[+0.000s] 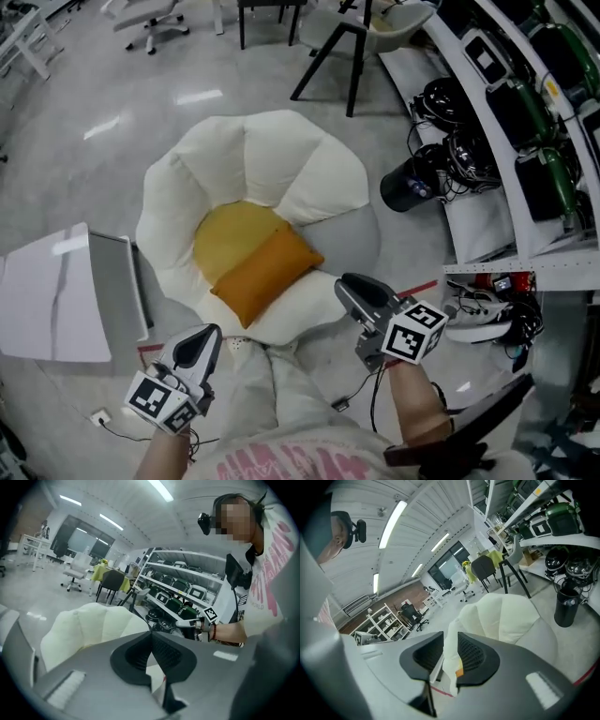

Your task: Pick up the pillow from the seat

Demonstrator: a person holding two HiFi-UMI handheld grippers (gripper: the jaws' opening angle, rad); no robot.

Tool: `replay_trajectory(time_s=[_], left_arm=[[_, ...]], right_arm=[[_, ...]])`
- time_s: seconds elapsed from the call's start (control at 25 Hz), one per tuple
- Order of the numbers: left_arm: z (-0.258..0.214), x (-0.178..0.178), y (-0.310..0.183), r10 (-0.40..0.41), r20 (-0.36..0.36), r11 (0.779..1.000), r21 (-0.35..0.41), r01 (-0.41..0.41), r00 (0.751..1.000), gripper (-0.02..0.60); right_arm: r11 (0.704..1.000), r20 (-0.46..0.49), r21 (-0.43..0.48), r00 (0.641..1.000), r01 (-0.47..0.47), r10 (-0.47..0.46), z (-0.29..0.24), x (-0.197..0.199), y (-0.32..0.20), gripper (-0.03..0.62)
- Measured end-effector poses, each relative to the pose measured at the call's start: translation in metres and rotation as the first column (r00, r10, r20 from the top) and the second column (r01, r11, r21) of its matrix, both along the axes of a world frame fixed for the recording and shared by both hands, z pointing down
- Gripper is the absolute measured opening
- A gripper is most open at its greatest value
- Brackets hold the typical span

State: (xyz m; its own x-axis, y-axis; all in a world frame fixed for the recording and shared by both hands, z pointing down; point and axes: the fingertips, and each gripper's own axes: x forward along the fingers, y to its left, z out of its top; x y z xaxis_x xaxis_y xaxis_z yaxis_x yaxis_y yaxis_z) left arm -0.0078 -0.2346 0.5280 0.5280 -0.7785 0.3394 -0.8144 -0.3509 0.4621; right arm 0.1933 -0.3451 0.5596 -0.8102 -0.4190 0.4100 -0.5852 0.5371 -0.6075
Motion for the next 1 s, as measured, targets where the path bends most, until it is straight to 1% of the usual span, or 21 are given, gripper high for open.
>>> replay_trajectory(time_s=[0.12, 0.28, 0.4, 0.44, 0.56, 0.6, 0.64, 0.76, 0.84, 0.92, 1.0], left_arm=[[0.036, -0.011, 0.004, -0.019, -0.007, 0.999, -0.027, 0.019, 1.0, 0.011], [0.077, -0.024, -0.002, -0.011, 0.027, 0.998, -0.059, 0.012, 1.0, 0.011], [0.123, -0.032, 0.001, -0.016, 0.02, 0.995, -0.095, 0.018, 1.0, 0.011], [0.14, -0.035, 0.002, -0.024, 0.028, 0.994, -0.108, 0.026, 0.999, 0.011], [0.187, -0.041, 0.002, -0.046, 0.105, 0.987, -0.15, 0.061, 0.993, 0.012], [0.201, -0.043, 0.002, -0.05, 0.118, 0.984, -0.161, 0.069, 0.992, 0.012], [0.216, -0.043, 0.002, -0.054, 0.118, 0.982, -0.171, 0.074, 0.991, 0.012], [0.261, -0.044, 0.004, -0.062, 0.083, 0.976, -0.203, 0.078, 0.995, 0.013], [0.291, -0.047, 0.005, -0.067, 0.054, 0.97, -0.232, 0.078, 0.996, 0.096], [0.321, -0.051, 0.006, -0.074, 0.032, 0.961, -0.264, 0.08, 0.997, 0.151], [0.348, -0.059, 0.007, -0.087, 0.026, 0.952, -0.291, 0.091, 0.996, 0.206]], right_arm=[[1.0, -0.019, -0.021, 1.0, 0.003, -0.004, 0.037, -0.011, -0.004, 0.087], [0.999, -0.022, -0.042, 1.0, -0.005, 0.004, 0.076, -0.022, -0.017, 0.092], [0.998, -0.053, -0.051, 0.998, -0.022, 0.019, 0.113, -0.027, -0.021, 0.094], [0.998, -0.062, -0.051, 0.998, -0.027, 0.024, 0.127, -0.027, -0.024, 0.098], [0.997, -0.079, -0.056, 0.996, -0.046, 0.041, 0.158, -0.026, -0.037, 0.105], [0.997, -0.081, -0.059, 0.996, -0.053, 0.048, 0.167, -0.026, -0.041, 0.105], [0.996, -0.082, -0.06, 0.995, -0.059, 0.054, 0.177, -0.027, -0.044, 0.105], [0.997, -0.098, -0.052, 0.994, -0.063, 0.057, 0.208, -0.032, -0.05, 0.108], [0.996, -0.126, -0.05, 0.99, -0.074, 0.067, 0.234, -0.032, -0.051, 0.122], [0.993, -0.161, -0.057, 0.983, -0.102, 0.092, 0.26, -0.028, -0.052, 0.148], [0.985, -0.193, -0.076, 0.971, -0.156, 0.139, 0.286, -0.02, -0.056, 0.178]])
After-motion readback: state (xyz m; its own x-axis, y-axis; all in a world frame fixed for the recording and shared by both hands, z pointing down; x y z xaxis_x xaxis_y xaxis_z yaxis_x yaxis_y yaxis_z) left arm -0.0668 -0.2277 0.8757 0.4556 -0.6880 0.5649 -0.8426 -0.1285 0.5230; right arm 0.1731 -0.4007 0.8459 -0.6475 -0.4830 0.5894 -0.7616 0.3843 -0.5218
